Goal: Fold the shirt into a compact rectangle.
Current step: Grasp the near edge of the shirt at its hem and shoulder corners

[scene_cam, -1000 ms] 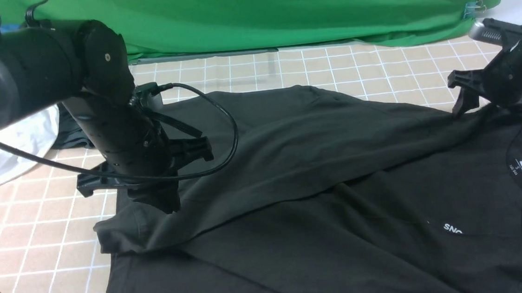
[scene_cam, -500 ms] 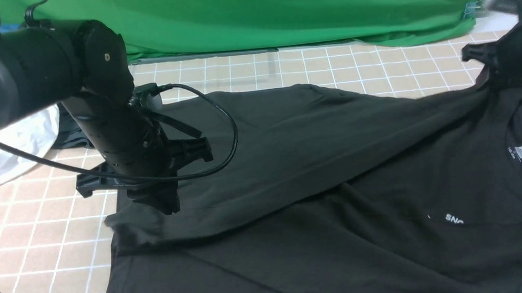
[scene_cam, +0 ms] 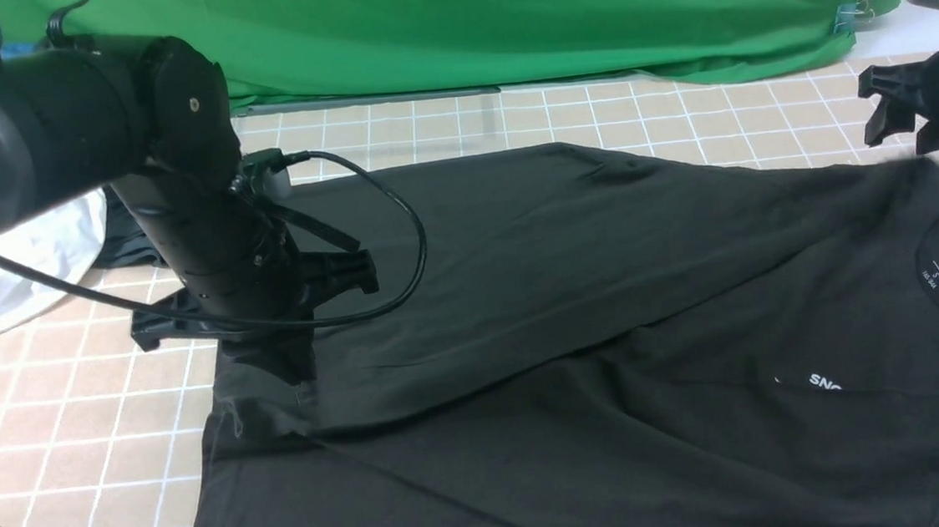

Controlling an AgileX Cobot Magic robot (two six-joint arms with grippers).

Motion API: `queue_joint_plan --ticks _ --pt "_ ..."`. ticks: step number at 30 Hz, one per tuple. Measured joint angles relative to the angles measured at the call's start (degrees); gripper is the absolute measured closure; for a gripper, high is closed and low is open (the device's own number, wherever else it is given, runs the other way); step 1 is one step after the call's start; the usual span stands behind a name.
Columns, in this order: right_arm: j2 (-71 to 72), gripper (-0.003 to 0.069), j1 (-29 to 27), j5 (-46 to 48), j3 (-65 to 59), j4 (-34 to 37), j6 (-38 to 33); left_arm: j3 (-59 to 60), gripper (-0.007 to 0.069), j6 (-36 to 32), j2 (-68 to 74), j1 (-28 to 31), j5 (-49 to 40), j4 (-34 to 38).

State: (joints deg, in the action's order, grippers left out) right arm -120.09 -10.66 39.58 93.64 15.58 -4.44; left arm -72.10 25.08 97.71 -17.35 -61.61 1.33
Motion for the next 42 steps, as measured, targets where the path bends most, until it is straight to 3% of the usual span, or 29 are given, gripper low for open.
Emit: queue_joint_plan --ticks 3,6,7,8,10,13,19,22,28,37,42 --pt "1.23 0.0189 0.0 6.97 2.07 -1.83 -0.3 0.0 0.0612 0.6 -2.14 0.0 0.0 -2.18" --pt "3.4 0.0271 0.0 14.36 4.14 -2.65 -1.05 0.0 0.0612 1.23 -5.45 0.0 -0.43 -3.69" --pt "5.05 0.0353 0.0 17.72 4.72 -2.66 -2.15 0.0 0.0612 1.64 -7.31 0.0 -1.1 -4.43" --pt "5.58 0.0381 0.05 18.49 4.77 -2.66 -2.4 0.13 0.0612 1.64 -7.83 0.0 -1.17 -4.56" --pt "8.95 0.0545 0.49 22.1 4.77 -2.92 -3.78 1.66 0.0612 2.38 -10.45 0.0 -1.22 -4.84" --pt "13.12 0.0614 1.64 23.96 3.48 -3.07 -4.65 4.88 0.0612 2.96 -11.54 0.0 1.61 -4.67" --pt "21.54 0.0619 6.52 24.69 -4.23 -3.02 -5.24 12.58 0.0612 3.1 -6.77 0.0 12.59 -2.49" --pt "25.35 0.062 8.86 24.69 -8.63 -2.97 -6.23 13.15 0.0612 3.63 -2.6 0.0 13.71 -2.76" --pt "32.47 0.062 10.87 24.69 -15.86 -2.84 -6.53 13.16 0.0612 7.85 1.3 0.0 11.77 -5.55" --pt "42.4 0.062 10.99 26.56 -22.27 -3.92 -6.53 13.62 0.0612 8.26 -1.34 0.0 4.13 -8.75" --pt "45.63 0.0546 11.01 27.08 -27.43 -4.13 -4.81 17.78 0.0612 8.26 -7.53 0.0 3.85 -6.54"
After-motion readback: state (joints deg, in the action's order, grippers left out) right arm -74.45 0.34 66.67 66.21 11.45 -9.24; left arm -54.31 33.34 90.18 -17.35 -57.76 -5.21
